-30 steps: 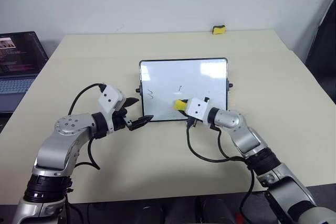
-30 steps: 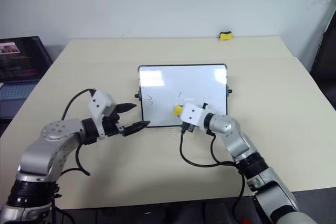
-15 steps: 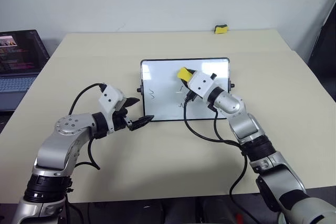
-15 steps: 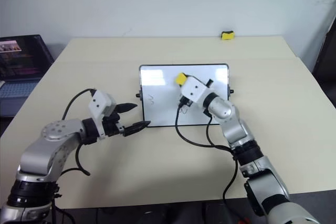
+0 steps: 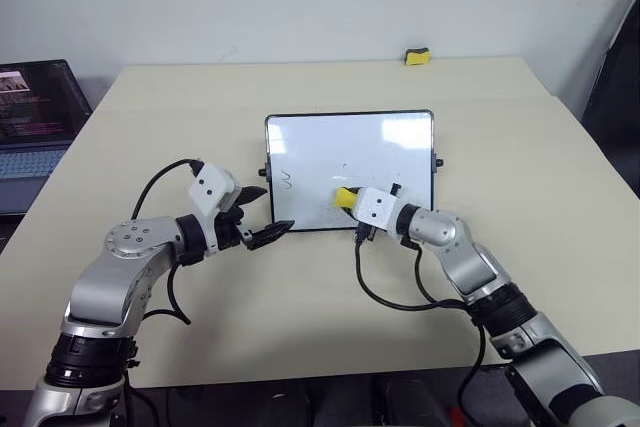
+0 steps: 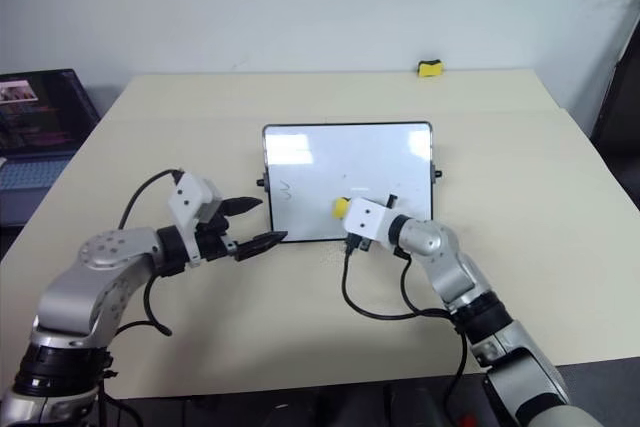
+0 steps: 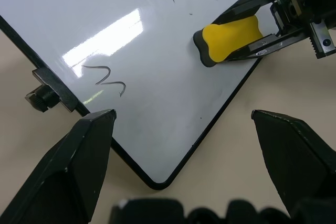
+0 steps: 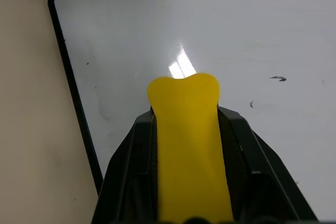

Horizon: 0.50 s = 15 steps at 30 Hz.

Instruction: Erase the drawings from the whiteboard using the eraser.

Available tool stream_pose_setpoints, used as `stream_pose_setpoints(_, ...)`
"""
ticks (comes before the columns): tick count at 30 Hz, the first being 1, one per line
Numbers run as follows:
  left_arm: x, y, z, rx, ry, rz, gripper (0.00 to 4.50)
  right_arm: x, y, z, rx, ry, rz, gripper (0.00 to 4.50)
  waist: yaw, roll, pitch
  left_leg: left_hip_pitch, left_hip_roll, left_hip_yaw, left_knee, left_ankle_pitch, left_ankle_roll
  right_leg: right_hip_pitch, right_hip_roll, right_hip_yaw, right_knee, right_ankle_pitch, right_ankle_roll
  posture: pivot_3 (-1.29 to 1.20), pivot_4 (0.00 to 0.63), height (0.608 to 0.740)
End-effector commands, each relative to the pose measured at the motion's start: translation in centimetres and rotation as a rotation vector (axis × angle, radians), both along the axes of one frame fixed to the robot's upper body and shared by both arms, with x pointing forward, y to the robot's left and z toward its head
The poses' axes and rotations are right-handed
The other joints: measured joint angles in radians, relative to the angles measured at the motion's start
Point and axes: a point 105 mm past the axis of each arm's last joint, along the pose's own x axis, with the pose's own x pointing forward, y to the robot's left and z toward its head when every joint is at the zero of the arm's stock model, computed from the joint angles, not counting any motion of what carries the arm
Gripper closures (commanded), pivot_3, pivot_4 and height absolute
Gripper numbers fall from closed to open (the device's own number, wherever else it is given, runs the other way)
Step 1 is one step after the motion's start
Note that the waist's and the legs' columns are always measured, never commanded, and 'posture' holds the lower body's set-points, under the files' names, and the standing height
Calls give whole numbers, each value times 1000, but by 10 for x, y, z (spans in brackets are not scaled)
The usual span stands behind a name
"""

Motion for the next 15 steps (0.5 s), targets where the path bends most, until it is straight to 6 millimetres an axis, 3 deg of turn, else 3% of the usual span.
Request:
stream_pose_setpoints(1, -2, -3, 9, 4, -34, -23, 0, 7, -3, 39, 128, -125, -42, 3287, 0, 0, 0, 0, 0, 0, 0, 0, 0, 0, 0, 0, 0, 0, 0, 0, 150, 740)
stream_pose_setpoints(3, -2, -3, 9, 5, -32, -23, 0, 14, -8, 61, 202, -199, -91, 3288, 0, 0, 0, 0, 0, 0, 0, 0, -1, -1, 0, 0, 0, 0, 0, 0, 150, 740)
stream_pose_setpoints(6, -2, -2, 9, 6, -31, -25, 0, 25, -15, 76, 247, -251, -164, 3290, 0, 0, 0, -1, 0, 0, 0, 1, -1, -1, 0, 0, 0, 0, 0, 0, 150, 740)
stream_pose_setpoints(12, -2, -4, 9, 4, -32, -30, 0, 32, -10, 63, 217, -211, -191, 3290, 0, 0, 0, -1, 0, 0, -1, 1, -1, -1, 0, 0, -2, 0, 0, 0, 150, 740)
stream_pose_setpoints(15, -2, -4, 8, 4, -32, -29, 0, 26, -2, 46, 174, -134, -149, 3290, 0, 0, 0, -1, 0, 0, -1, 1, -1, -1, 0, 0, -3, 0, 0, 0, 150, 740)
